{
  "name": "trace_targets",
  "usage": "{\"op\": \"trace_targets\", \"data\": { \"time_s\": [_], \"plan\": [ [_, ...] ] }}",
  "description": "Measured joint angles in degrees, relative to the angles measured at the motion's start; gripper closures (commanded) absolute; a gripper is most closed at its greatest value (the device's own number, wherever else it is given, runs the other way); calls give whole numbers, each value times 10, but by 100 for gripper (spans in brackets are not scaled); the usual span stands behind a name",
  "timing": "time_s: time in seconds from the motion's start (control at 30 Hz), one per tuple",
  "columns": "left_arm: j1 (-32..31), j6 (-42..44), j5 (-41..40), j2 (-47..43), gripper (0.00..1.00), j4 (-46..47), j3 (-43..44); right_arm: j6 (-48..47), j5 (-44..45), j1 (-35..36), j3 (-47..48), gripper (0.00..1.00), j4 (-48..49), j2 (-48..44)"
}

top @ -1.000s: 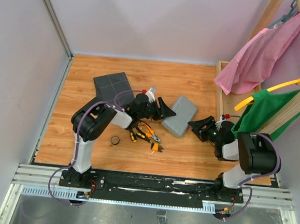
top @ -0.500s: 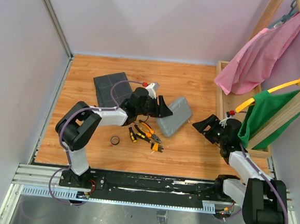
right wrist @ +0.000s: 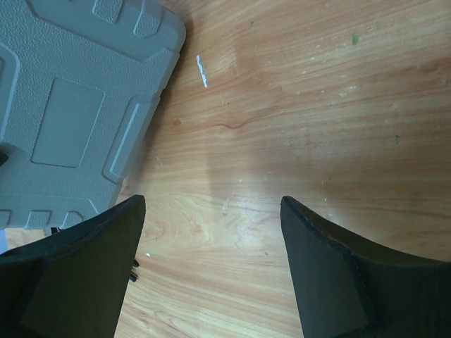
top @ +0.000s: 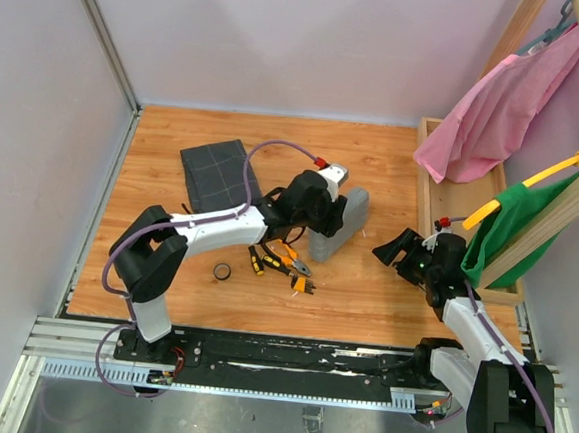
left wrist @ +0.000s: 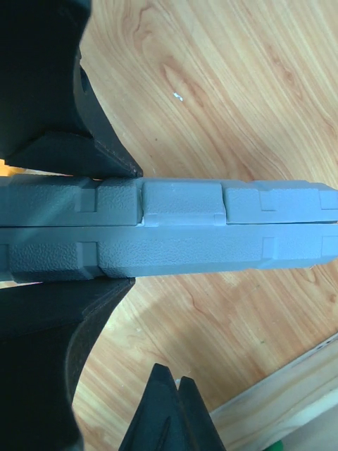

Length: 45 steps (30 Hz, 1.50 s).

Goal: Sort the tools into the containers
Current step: Open the storage box at the center of the board.

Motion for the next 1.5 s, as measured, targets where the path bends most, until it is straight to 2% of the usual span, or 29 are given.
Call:
{"op": "trace_targets", "data": {
  "time_s": [0.13,0.33,0.73,1.0,1.07,1.2,1.4,1.5],
  "plan": [
    [-22,30,-39,19,69,-58,49,-7,0,0,0,21,-8,-4],
    [-30,45,-65,25,55,-114,61,-12,0,0,0,22,-11,-14],
    [-31,47,-66,41,39,-156,96,-14,0,0,0,21,-18,-18],
    [-31,39,-60,72,37,-177,104,-17,-5,0,0,21,-28,-33],
    [-31,35,-59,75,40,-181,104,-21,-5,0,0,21,-33,-33],
    [-31,32,-50,75,59,-181,104,-27,-6,0,0,21,-42,-35],
    [-31,36,-47,75,76,-180,105,-31,-4,0,2,19,-63,-59],
    [-31,44,-48,72,83,-180,104,-31,-4,0,11,12,-70,-66]
  ]
}}
